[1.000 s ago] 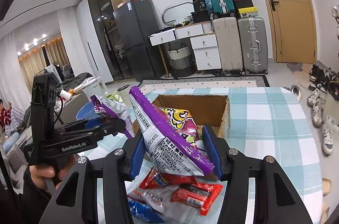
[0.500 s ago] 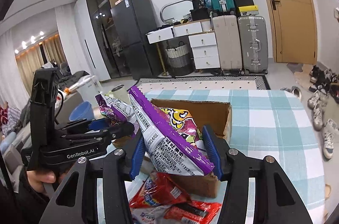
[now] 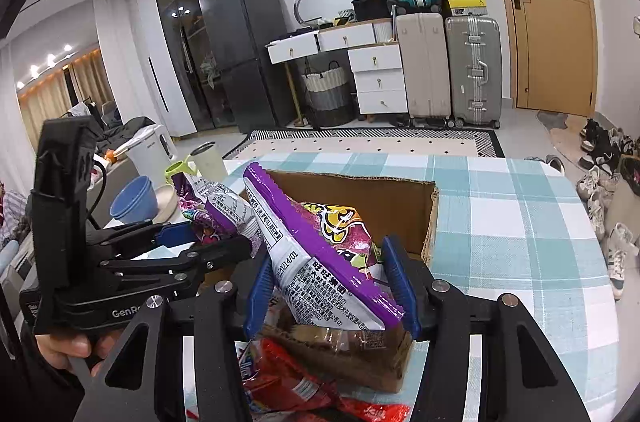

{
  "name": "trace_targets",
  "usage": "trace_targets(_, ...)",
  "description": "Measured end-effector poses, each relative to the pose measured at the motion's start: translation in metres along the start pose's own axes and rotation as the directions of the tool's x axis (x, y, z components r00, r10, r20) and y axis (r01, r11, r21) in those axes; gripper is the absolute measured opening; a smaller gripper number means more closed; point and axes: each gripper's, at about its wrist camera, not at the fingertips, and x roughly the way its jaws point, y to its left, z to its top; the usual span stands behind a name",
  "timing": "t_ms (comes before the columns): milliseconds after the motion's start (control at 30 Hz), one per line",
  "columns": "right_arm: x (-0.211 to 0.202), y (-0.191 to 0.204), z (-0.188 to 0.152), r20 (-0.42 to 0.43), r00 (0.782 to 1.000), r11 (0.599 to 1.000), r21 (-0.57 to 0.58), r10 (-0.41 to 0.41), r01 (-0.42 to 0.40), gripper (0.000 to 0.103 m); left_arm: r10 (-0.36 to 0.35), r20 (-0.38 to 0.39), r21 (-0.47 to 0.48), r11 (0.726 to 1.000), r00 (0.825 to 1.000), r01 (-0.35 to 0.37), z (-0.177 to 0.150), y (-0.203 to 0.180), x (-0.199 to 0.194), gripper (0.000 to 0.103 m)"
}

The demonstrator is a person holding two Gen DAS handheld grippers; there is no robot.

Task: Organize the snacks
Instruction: 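Carry both purple bags over the box and open both tools to drop them in, then withdraw both tools from the box back toward the remaining bags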

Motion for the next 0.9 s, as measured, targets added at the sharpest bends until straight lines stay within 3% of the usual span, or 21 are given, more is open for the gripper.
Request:
trace_targets(333, 0.023, -0.005, -0.003, -0.018, 1.0, 1.0, -0.001, -0.021, 0.021, 0.055, 0.007, -0.02, 0.017, 1.0, 1.0, -0.007, 0.001, -0.001, 0.022, 0.05)
trace_targets(400, 0.02, -0.005, -0.002, -0.005, 1.0, 1.0, 0.002, -0.017, 0.017, 0.073, 0.009, -0.029, 0.023, 1.0, 1.0, -0.008, 0.002, -0.003, 0.023, 0.053)
trace_targets(433, 0.016, -0.005, -0.001, 0.008, 1.0, 1.0, 0.008, -0.014, 0.014, 0.083, 0.007, -0.03, 0.026, 1.0, 1.0, -0.006, 0.002, -0.004, 0.022, 0.057)
trace_targets(600, -0.011, -0.008, -0.005, 0.042, 0.998, 0.999, 0.0, -0.041, 0.041, 0.088, -0.03, -0.016, 0.014, 0.999, 0.999, 0.03, -0.002, -0.003, 0.008, 0.082)
trace_targets(700, -0.024, -0.013, -0.012, 0.033, 0.998, 0.999, 0.018, -0.05, 0.05, 0.098, -0.017, 0.009, 0.025, 1.0, 1.0, 0.017, -0.005, -0.004, -0.006, 0.093)
trace_targets(733, -0.029, -0.016, -0.014, 0.029, 0.998, 0.998, 0.026, -0.05, 0.049, 0.1, -0.017, 0.012, 0.025, 1.0, 1.0, 0.017, -0.007, -0.003, -0.012, 0.103)
trace_targets(900, -0.052, -0.025, -0.035, -0.007, 0.998, 0.996, 0.051, -0.068, 0.068, 0.102, -0.014, 0.008, 0.024, 1.0, 1.0, 0.014, -0.022, -0.001, -0.038, 0.102)
